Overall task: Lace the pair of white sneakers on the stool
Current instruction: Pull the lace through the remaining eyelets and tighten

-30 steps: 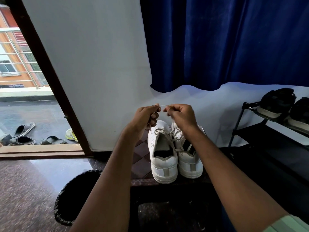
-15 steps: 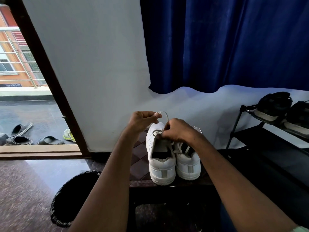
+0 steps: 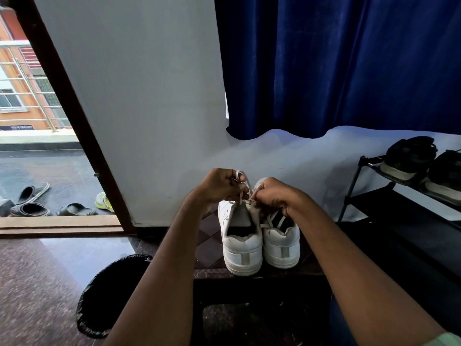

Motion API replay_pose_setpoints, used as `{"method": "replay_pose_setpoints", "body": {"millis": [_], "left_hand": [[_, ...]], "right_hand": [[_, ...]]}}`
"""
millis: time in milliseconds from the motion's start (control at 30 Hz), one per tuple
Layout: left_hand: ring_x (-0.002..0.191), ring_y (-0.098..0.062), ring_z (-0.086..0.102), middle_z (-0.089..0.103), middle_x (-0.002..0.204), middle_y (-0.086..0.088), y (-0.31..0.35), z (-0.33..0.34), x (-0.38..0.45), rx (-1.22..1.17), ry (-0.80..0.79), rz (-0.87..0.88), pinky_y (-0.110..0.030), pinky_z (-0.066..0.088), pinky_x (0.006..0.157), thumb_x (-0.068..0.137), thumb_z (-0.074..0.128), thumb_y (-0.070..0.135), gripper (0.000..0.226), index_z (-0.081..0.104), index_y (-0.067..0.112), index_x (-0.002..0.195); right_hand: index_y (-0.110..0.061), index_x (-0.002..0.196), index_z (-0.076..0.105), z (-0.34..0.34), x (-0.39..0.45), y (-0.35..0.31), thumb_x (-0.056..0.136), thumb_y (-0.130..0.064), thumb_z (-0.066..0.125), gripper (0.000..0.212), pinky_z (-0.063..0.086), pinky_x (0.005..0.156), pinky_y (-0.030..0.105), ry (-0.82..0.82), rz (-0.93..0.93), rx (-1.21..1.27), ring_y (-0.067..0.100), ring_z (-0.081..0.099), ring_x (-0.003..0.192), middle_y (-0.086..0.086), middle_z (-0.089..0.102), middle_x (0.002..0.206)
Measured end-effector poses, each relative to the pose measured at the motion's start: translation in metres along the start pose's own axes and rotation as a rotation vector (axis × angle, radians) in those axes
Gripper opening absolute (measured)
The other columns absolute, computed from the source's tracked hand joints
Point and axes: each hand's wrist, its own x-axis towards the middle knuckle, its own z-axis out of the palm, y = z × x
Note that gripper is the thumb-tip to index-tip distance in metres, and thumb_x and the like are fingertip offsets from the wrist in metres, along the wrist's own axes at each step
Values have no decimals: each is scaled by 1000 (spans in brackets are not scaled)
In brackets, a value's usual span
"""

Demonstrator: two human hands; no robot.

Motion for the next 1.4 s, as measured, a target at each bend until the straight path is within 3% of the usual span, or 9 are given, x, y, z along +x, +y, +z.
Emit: {"method": "replay_pose_setpoints", "body": {"millis": [67,167,333,433,533,633,1133,1267,1400], "left_hand": [[68,-20,70,74,76,-9,-3,3,2,117,65,18,-26,55,61,91,69,-7,20,66,11,83],[63,-20,71,75,69,-7,-13,5,9,334,207,32,-34,60,68,82,83,4,21,71,19,74],[65,-21,76,76,73,-10,-16,4,8,411,276,14,-28,60,63,74,91,11,25,67,15,71],[67,-27,75,75,73,-11,-18,5,11,498,331,-3,-35,58,61,68,94,18,35,59,13,67],[56,-24,45,59,62,-8,-17,11,11,533,355,-38,-23,39,49,64,92,17,48,44,17,61],[68,-19,24,37,65,-4,-13,18,7,619,389,16,-23,23,44,64,88,13,47,41,9,61],[64,-19,27,38,64,-2,-16,15,8,510,301,10,-29,26,55,63,84,10,41,43,14,62],[61,-18,30,41,58,4,-17,16,9,415,254,-6,-31,29,58,59,82,6,50,34,21,57],[63,-19,31,42,62,1,-19,18,12,492,263,5,-29,29,55,62,81,9,43,40,18,60]], "right_hand": [[-6,74,68,1,1,1,78,8,64,15,60,72,61,1,-8,-1,41,71,64,25,67,72],[0,80,73,1,1,2,78,4,63,12,61,73,64,8,-10,-8,49,74,74,31,72,81],[3,83,75,1,3,2,80,2,64,11,61,73,65,-7,2,19,44,74,69,29,73,82],[11,92,73,0,0,1,84,4,62,16,60,74,68,-45,32,54,42,72,66,31,74,86],[13,99,72,0,-2,0,86,4,59,20,59,75,69,-51,29,61,44,73,66,34,73,91],[13,101,71,-1,-4,-1,88,5,56,22,59,75,69,-43,25,61,50,74,74,35,73,91],[12,100,72,-2,-2,2,86,6,57,21,62,74,62,-47,24,52,42,73,66,30,72,87],[0,87,72,-2,-1,3,88,3,59,13,61,71,58,-37,9,22,36,70,58,23,68,77],[-1,84,69,-3,-2,2,89,5,56,15,62,76,61,-54,2,54,41,73,67,33,72,86]]}}
